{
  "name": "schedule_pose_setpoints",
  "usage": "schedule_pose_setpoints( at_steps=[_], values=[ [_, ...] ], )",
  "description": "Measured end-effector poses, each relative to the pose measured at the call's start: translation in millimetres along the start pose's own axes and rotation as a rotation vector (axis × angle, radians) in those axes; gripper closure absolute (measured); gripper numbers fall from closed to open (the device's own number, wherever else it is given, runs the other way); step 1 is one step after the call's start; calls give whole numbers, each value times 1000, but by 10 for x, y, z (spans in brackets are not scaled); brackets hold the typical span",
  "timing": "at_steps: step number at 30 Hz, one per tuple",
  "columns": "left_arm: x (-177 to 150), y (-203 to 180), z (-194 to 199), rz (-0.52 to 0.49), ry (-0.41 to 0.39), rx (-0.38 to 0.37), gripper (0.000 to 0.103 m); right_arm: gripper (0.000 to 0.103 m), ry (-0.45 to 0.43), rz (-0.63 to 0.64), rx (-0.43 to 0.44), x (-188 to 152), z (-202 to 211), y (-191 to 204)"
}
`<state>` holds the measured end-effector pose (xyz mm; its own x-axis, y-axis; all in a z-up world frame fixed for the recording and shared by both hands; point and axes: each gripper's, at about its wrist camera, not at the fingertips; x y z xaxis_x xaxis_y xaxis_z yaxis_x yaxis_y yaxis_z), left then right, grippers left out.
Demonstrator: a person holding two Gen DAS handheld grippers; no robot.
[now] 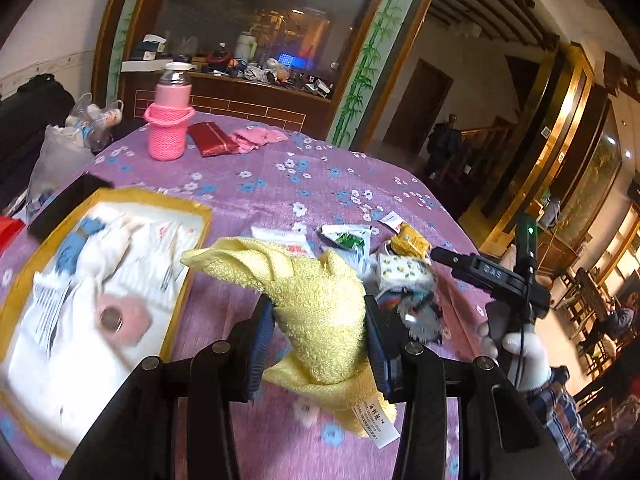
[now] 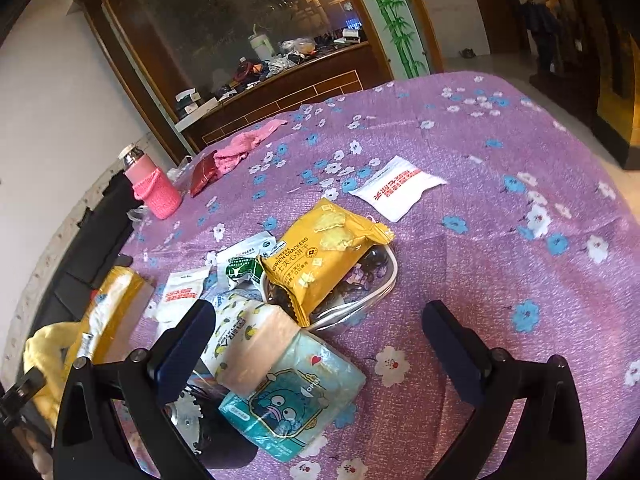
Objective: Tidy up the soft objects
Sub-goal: 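Grasp the yellow towel with the left tool while the right tool grasps the lemon-print white pouch, then carry towel and lemon-print pouch into the foam box and open both tools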
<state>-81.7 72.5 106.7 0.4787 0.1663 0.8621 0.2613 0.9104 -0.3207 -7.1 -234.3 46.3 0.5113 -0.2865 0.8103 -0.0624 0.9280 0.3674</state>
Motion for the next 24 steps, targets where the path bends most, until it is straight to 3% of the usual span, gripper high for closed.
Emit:
schedule_pose_setpoints(
  at_steps=[2, 4, 8, 17, 18, 19, 22, 24],
  values=[
    [-54, 68, 81, 28, 4, -12, 58, 0, -2, -4, -25, 17, 47, 21],
    [-88, 119, 128, 42, 7, -16, 58, 0, 10, -7, 7, 38, 110, 90],
    [-126, 153, 147, 34, 8, -20, 58, 0, 151, 60, 29, 42, -18, 380],
    [-231, 220, 194, 41, 12, -35, 58, 1, 370, 301, -145, -80, -605, 947],
    [-244, 224, 180, 38, 17, -29, 58, 2, 383, 341, -169, -117, -643, 997],
    [-265, 216, 148, 25, 27, -19, 58, 17, 384, 365, -182, -138, -643, 1009],
    [-321, 174, 37, -16, 59, 14, 58, 18, 372, 410, -192, -155, -578, 1057],
    [-354, 150, -29, -33, 77, 12, 58, 18, 317, 423, -190, -107, -424, 1091]
  ],
)
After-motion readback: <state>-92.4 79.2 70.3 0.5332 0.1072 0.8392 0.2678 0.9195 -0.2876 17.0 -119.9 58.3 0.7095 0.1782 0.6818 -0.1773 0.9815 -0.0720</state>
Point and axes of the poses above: each gripper's, at about its wrist camera, not at the fingertips, and z roughly against the way its jaws point, y to its left, x to its top, and after that the axes turned 14 degrees about -y, right-handed
